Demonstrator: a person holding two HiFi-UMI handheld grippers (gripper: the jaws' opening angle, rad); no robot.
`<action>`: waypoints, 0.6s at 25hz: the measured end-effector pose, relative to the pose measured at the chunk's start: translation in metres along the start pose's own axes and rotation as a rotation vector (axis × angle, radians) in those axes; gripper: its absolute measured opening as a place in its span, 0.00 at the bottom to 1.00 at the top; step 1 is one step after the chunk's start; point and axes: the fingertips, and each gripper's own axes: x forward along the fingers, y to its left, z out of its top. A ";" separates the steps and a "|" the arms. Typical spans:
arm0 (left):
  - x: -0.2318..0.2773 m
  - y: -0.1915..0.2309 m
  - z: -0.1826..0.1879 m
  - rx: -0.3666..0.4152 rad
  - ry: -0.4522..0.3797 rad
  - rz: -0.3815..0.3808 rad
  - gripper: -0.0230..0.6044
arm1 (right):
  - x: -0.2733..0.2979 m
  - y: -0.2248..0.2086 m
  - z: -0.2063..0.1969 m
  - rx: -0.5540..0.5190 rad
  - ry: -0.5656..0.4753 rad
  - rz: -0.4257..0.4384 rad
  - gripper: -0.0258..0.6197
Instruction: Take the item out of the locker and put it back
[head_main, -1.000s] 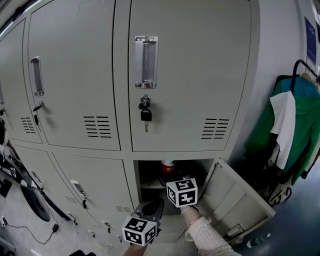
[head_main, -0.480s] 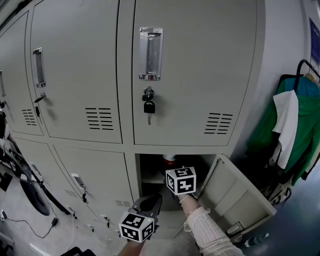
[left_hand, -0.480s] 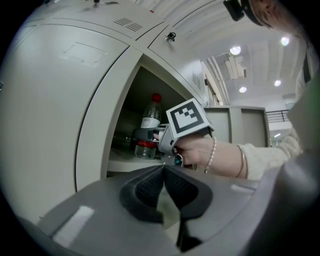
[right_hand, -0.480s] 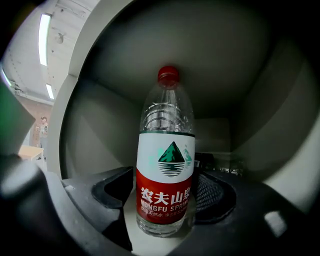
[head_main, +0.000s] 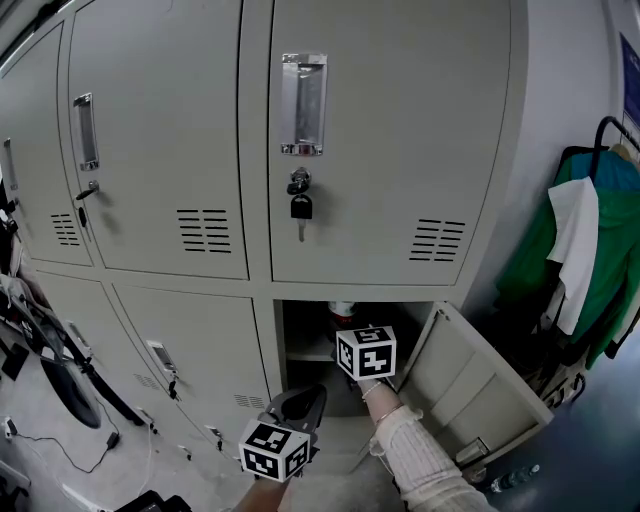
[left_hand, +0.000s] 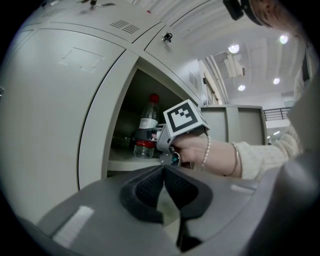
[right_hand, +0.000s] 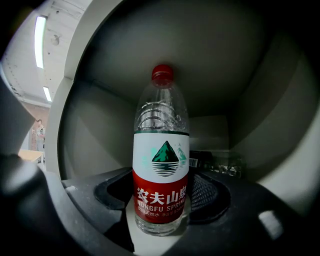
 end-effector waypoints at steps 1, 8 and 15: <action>-0.001 0.000 0.000 0.000 0.000 0.001 0.05 | 0.000 0.000 0.000 0.007 0.004 0.003 0.52; -0.009 0.000 0.003 0.011 -0.001 0.005 0.05 | -0.004 0.000 -0.001 0.027 0.051 0.020 0.51; -0.014 0.001 0.010 0.009 -0.025 0.005 0.05 | -0.023 0.008 -0.001 0.057 0.050 0.053 0.52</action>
